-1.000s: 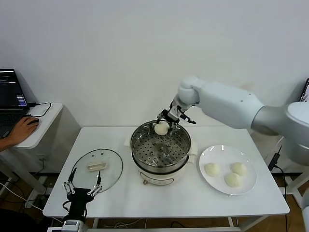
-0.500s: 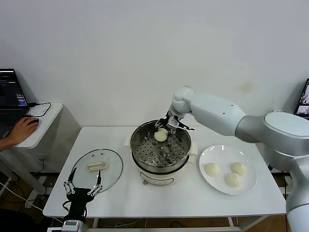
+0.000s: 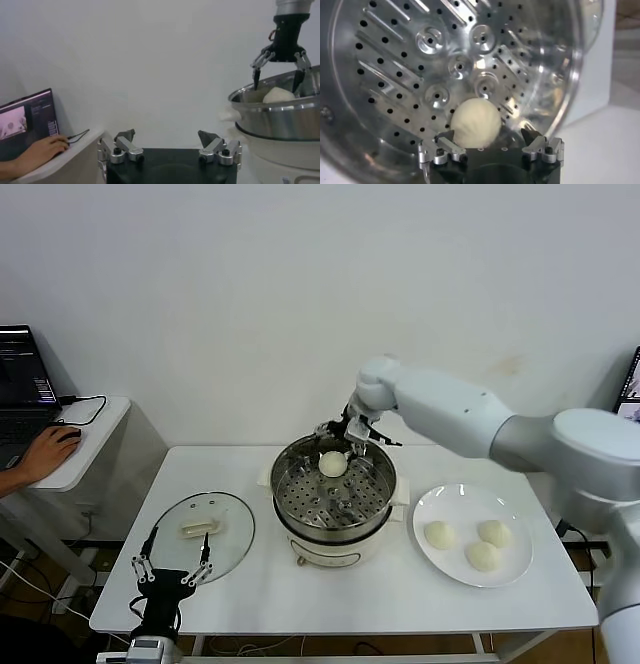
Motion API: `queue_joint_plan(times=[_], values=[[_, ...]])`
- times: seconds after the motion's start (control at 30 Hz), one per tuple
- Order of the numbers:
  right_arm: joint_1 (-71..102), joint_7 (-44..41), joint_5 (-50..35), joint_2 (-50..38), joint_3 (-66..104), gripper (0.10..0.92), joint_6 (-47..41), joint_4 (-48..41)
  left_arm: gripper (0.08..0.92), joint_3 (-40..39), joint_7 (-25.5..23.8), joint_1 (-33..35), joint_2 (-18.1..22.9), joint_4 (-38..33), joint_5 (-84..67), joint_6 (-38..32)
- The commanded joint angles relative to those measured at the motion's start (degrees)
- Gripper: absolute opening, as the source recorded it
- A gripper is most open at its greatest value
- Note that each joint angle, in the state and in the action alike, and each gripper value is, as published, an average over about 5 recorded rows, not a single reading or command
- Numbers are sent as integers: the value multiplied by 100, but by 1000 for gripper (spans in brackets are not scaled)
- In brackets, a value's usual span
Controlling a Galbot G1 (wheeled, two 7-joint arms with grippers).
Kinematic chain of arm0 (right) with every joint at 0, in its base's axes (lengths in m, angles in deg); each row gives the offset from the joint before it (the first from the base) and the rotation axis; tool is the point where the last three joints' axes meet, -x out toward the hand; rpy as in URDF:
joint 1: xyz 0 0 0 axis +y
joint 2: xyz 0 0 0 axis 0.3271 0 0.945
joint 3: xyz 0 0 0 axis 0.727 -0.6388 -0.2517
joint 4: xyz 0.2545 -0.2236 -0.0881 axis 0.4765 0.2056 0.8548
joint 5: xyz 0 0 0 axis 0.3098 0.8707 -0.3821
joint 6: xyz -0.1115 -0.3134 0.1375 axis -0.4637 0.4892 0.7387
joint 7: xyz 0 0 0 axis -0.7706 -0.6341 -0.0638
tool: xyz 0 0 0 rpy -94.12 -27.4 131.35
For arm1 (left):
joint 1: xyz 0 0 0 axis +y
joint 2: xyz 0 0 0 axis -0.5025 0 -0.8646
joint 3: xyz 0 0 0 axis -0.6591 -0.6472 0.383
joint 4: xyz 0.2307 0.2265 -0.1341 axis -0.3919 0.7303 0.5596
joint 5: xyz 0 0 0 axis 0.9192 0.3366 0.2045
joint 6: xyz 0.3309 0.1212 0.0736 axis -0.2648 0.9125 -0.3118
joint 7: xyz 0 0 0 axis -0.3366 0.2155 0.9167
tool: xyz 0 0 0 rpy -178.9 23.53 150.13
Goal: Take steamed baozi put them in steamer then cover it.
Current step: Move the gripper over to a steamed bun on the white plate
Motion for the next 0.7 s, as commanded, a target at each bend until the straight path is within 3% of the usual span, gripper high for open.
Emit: queue_joint_plan(times=[0.03, 0.3, 0.5, 0.7], values=[[-1413, -916, -2200, -1362, -626, 823, -3302, 1895, 823, -19, -12, -31, -52, -37, -23, 20], [-2037, -757, -3104, -3168, -985, 823, -4910, 3644, 823, -24, -16, -84, -181, -49, -83, 70], [-1881, -734, -2671, -4347, -1233, 823, -4907, 4097, 823, -7, -7, -81, -244, -73, -100, 67], [-1116, -739, -2150, -4708, -1021, 823, -4679, 4069, 823, 9, -3, -83, -279, -38, -101, 67]])
